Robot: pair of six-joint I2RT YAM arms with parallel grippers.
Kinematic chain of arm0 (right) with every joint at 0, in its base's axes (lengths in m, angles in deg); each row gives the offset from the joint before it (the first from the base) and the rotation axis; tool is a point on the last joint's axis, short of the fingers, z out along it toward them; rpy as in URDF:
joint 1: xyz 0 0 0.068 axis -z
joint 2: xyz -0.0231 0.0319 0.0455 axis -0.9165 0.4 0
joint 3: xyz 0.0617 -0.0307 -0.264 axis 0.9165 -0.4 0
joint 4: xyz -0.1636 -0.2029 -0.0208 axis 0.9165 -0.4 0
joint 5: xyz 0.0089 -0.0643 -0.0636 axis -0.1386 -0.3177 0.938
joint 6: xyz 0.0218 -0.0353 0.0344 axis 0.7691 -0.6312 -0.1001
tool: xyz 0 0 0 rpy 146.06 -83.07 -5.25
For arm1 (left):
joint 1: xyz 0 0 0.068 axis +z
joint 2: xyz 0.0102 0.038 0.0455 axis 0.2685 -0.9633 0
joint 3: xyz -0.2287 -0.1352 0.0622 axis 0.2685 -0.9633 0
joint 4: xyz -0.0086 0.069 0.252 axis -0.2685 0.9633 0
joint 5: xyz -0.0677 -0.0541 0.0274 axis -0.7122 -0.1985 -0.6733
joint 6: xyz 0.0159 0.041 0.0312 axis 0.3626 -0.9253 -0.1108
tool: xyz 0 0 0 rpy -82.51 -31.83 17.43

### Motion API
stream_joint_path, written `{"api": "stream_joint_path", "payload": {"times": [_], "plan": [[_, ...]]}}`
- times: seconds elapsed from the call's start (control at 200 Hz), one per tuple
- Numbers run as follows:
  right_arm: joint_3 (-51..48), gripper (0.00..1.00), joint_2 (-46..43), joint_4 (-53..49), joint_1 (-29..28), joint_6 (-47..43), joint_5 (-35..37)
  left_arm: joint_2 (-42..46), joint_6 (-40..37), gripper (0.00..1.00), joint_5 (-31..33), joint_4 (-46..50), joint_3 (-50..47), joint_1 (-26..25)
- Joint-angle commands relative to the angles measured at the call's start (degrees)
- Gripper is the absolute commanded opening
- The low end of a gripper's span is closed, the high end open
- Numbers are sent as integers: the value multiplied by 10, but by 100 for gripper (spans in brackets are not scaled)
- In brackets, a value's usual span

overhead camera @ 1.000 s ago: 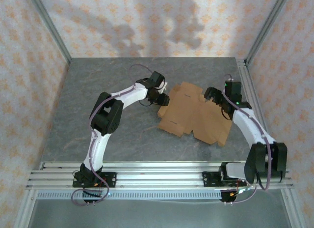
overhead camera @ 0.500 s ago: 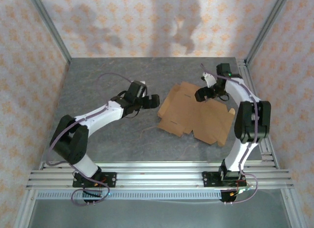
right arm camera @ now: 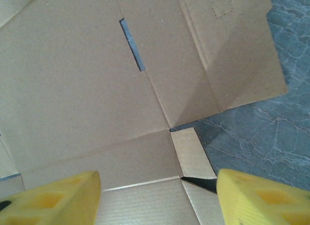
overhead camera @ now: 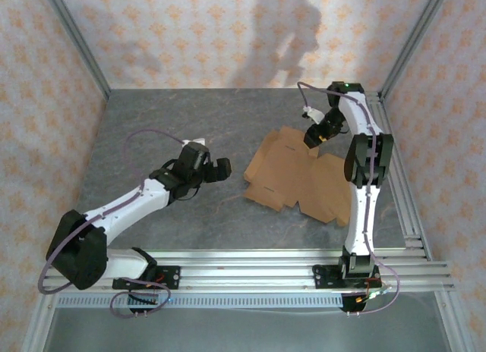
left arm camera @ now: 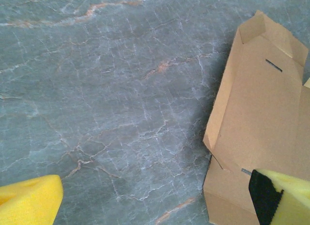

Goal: Fold the paper box

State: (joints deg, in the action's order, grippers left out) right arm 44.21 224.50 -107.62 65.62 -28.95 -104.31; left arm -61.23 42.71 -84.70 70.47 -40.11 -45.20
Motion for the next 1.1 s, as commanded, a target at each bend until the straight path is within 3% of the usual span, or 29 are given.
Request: {"api": "stream_joint_path", "payload": {"times": [0.0, 0.47, 0.706, 0.801, 1.096], "plan": [[37, 62, 27, -76, 1, -24, -15, 10, 3, 100, 32, 25, -2, -2], [42, 44, 71, -43, 2, -17, 4, -4, 0, 100, 8, 23, 11, -3], [46, 56, 35, -1, 7, 1, 8, -9, -5, 100, 8, 24, 13, -3], [44, 67, 29, 36, 8, 9, 26, -10, -6, 100, 5, 22, 11, -3], [36, 70, 52, 21, 8, 0, 28, -5, -12, 100, -6, 21, 17, -3]]}}
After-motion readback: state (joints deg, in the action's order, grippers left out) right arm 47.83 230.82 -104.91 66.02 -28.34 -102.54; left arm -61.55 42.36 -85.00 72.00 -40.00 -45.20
